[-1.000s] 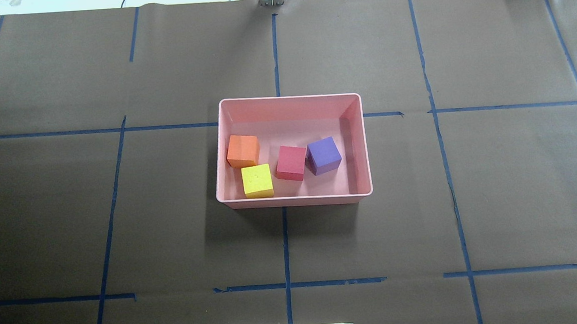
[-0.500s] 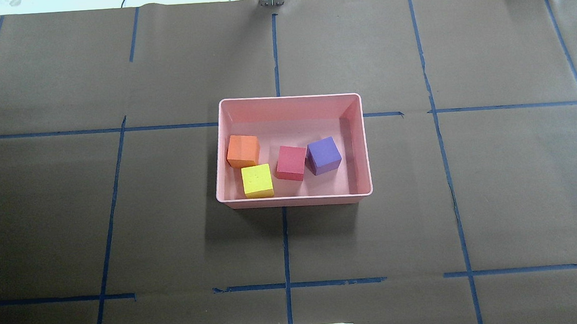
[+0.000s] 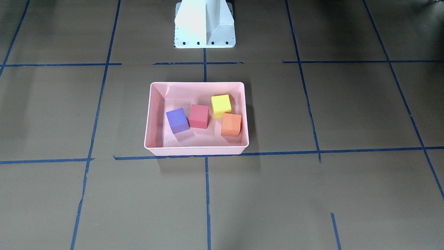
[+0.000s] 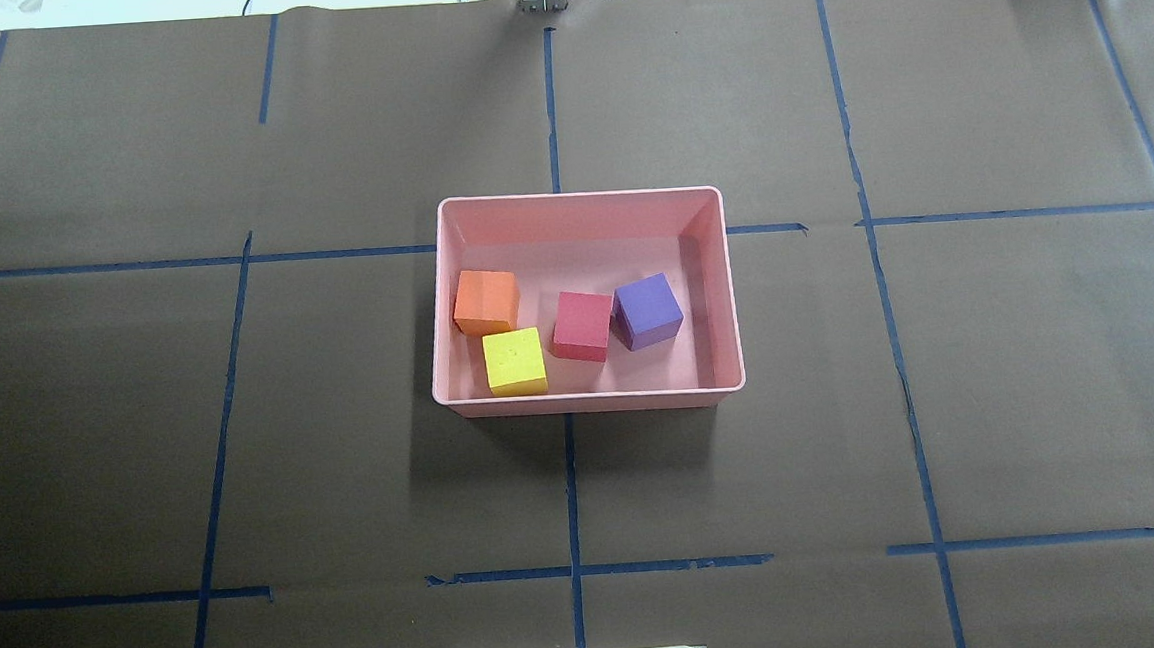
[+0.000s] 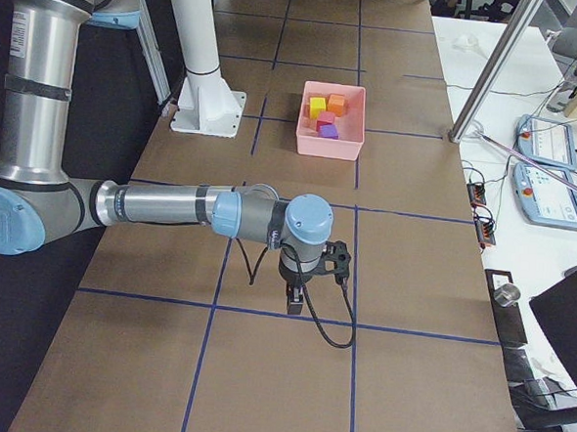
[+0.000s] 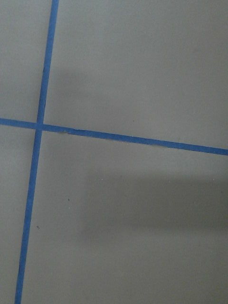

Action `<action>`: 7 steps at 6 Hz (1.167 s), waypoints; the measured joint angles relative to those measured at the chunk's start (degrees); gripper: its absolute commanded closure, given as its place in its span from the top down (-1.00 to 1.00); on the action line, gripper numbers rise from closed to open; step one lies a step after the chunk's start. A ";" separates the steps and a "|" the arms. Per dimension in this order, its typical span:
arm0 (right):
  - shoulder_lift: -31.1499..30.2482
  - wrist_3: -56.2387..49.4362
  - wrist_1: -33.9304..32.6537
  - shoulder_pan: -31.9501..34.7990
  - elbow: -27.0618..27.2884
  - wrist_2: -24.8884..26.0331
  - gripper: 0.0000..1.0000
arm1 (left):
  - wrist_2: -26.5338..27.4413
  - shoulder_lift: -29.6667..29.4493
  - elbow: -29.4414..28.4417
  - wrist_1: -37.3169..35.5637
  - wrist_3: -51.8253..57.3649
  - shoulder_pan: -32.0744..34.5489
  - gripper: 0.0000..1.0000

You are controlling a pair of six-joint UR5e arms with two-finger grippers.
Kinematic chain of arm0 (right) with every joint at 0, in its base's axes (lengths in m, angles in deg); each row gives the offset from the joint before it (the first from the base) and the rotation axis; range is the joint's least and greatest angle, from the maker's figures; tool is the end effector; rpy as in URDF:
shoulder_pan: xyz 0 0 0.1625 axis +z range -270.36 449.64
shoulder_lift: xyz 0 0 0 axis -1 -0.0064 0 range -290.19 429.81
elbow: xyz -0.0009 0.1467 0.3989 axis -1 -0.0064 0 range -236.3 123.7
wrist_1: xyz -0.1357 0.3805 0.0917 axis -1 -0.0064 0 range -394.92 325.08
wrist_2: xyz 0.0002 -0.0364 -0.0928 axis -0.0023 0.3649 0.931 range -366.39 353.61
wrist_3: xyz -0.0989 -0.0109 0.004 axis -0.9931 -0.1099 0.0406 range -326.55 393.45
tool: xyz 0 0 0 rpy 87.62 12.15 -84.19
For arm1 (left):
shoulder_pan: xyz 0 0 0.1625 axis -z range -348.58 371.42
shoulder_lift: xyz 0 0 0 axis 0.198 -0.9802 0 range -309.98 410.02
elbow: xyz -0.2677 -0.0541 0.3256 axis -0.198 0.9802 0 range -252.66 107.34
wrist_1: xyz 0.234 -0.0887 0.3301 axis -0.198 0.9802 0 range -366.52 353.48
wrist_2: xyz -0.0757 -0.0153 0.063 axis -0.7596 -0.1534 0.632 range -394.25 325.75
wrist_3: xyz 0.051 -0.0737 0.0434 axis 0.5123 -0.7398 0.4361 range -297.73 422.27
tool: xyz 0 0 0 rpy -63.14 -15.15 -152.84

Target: Place blocks into pink bin with both arms

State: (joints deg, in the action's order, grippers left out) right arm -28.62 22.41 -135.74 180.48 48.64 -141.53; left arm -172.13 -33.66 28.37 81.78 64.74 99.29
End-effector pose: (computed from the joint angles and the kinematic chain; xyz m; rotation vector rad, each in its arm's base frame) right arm 0.0688 -0.4206 0.6160 0.0105 -0.7914 -0.1387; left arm -0.0428 -0.4490 0.6141 0.0519 0.8357 0.0976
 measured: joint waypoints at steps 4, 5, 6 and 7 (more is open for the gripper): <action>0.17 -0.06 0.09 -0.18 0.66 -1.00 1.00 | 0.01 0.07 -0.01 0.07 -0.01 -0.07 1.00; 0.15 -0.05 0.07 -0.21 0.58 -1.00 1.00 | 0.07 0.09 0.23 -0.10 -0.01 -0.07 1.00; 0.38 0.02 -0.02 -0.31 0.43 -1.06 1.00 | 0.13 0.13 0.46 -0.36 -0.01 -0.07 1.00; 0.82 -0.01 -0.09 -0.33 0.14 -1.09 1.00 | 0.15 0.14 0.53 -0.51 -0.01 -0.07 1.00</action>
State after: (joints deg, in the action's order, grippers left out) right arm -27.80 22.40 -135.83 180.15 48.78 -142.61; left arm -171.98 -33.53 28.90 81.26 64.73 99.22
